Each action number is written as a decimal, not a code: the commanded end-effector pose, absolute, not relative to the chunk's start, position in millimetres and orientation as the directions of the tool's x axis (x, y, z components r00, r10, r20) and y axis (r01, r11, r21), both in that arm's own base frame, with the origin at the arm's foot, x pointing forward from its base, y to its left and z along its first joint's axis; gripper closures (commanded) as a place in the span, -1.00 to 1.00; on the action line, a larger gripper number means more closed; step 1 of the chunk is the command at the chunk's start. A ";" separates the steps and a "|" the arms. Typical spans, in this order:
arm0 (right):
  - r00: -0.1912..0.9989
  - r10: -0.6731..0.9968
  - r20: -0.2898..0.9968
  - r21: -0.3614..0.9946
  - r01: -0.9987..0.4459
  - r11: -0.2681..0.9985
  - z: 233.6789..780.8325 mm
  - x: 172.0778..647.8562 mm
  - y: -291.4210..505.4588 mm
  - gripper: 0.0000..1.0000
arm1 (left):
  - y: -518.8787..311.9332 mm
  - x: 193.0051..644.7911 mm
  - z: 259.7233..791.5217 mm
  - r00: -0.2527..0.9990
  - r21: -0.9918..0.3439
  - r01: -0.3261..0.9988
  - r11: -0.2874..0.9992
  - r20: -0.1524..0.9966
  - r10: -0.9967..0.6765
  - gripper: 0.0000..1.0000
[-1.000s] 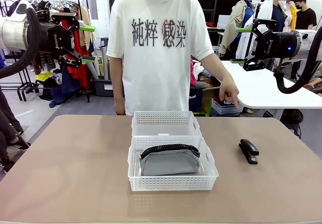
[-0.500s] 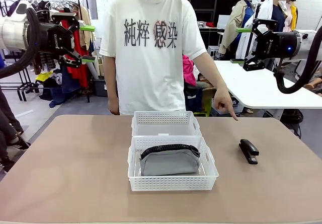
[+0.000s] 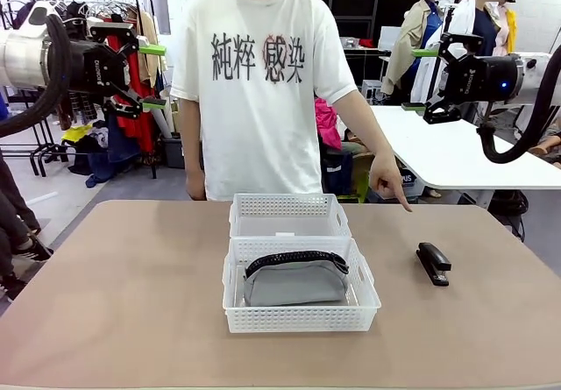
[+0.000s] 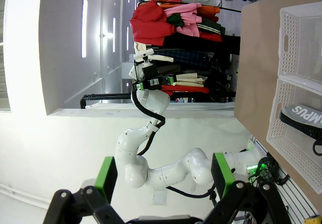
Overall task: Distribute items into two baskets.
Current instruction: Pick up the Stapler that the person points to.
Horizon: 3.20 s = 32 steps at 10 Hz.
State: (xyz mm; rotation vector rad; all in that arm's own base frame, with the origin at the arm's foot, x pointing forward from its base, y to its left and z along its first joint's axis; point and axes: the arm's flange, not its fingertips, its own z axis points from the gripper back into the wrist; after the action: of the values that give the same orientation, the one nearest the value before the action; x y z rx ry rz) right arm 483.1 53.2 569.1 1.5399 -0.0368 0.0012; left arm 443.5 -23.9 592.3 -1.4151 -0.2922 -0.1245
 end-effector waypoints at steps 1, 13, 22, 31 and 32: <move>0.999 -0.024 0.028 0.999 -0.027 0.032 570.8 483.2 52.8 -1.00 | -22.0 441.6 593.4 0.958 -0.956 0.259 0.139 0.272 0.086 -1.00; 0.965 0.212 0.151 0.870 -0.232 0.435 616.7 471.1 74.9 -1.00 | -22.0 441.6 593.4 0.958 -0.956 0.259 0.139 0.272 0.086 -1.00; 0.912 0.262 0.316 0.234 -0.342 0.910 593.6 478.2 57.7 -1.00 | -22.0 441.6 593.4 0.958 -0.956 0.259 0.139 0.272 0.086 -1.00; 0.912 0.354 0.207 0.116 -0.383 0.917 558.0 487.2 53.6 -1.00 | -22.0 441.6 593.4 0.958 -0.956 0.259 0.139 0.272 0.086 -1.00; 0.930 0.335 0.152 0.038 -0.345 0.938 536.4 495.1 52.0 -1.00 | -22.0 441.6 593.4 0.958 -0.956 0.259 0.139 0.272 0.086 -1.00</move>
State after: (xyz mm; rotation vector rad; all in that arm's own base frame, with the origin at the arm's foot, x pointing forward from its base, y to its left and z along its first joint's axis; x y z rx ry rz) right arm 488.9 49.9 556.3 0.1667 -0.1935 0.3685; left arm 443.5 -23.5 592.1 -1.4156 -0.2919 -0.1238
